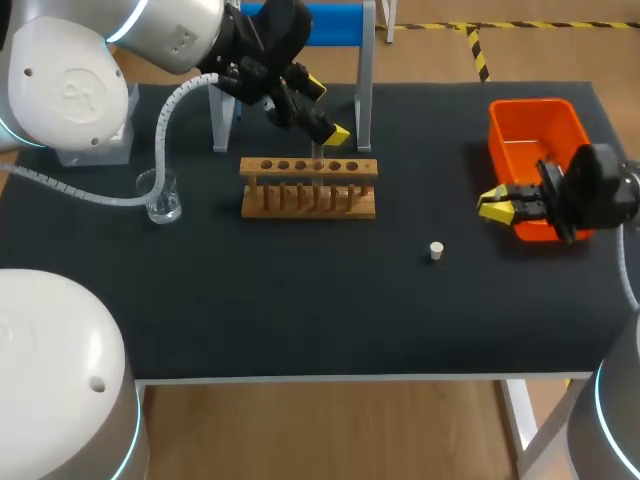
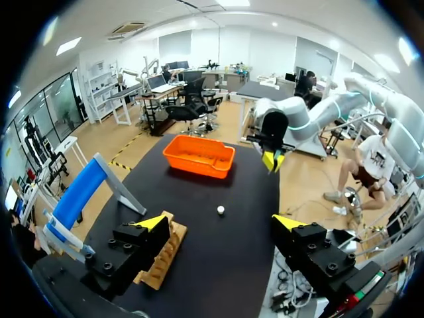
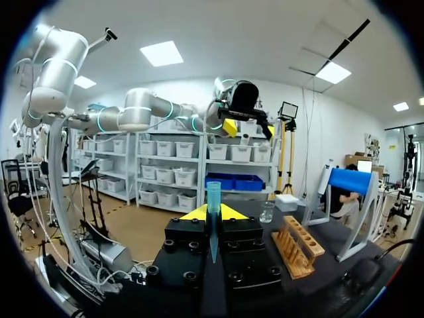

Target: Invert the test tube, pick up the pipette, mount the tip to pipette, aspirate from beaker and dispense into the tube, eject the tip, return the pipette, and cap with the stopper.

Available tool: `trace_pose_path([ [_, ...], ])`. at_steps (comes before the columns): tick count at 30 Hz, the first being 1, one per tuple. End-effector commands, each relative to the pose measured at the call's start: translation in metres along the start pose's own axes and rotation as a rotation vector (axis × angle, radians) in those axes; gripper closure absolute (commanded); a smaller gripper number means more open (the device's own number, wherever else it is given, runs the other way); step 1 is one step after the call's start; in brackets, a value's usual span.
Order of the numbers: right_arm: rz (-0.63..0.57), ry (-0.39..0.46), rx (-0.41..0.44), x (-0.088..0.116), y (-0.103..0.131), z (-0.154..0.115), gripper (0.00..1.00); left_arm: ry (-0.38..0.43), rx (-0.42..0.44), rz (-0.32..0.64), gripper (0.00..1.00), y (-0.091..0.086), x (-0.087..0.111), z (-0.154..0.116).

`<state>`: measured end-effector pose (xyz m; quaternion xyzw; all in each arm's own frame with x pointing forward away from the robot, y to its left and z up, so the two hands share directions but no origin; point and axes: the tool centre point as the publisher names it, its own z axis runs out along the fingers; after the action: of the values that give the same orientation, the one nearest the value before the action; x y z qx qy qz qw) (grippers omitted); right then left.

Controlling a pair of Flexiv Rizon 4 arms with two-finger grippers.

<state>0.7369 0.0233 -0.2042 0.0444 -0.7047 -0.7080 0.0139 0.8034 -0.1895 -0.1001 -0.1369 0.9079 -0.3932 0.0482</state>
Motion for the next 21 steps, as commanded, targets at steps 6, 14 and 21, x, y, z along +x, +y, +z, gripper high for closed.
trace_pose_path([
  [6,0.036,0.003,-0.014,-0.0023,-0.0142,-0.0023,1.00,0.001,-0.004,-0.002,0.00,-0.0004,-0.0001,-0.0007],
  [14,0.033,0.020,-0.009,-0.0022,-0.0147,-0.0025,1.00,0.001,-0.004,-0.002,0.00,-0.0004,-0.0001,-0.0007],
  [21,0.033,0.020,-0.009,-0.0022,-0.0147,-0.0025,1.00,0.001,-0.004,-0.002,0.00,-0.0004,-0.0001,-0.0007],
])
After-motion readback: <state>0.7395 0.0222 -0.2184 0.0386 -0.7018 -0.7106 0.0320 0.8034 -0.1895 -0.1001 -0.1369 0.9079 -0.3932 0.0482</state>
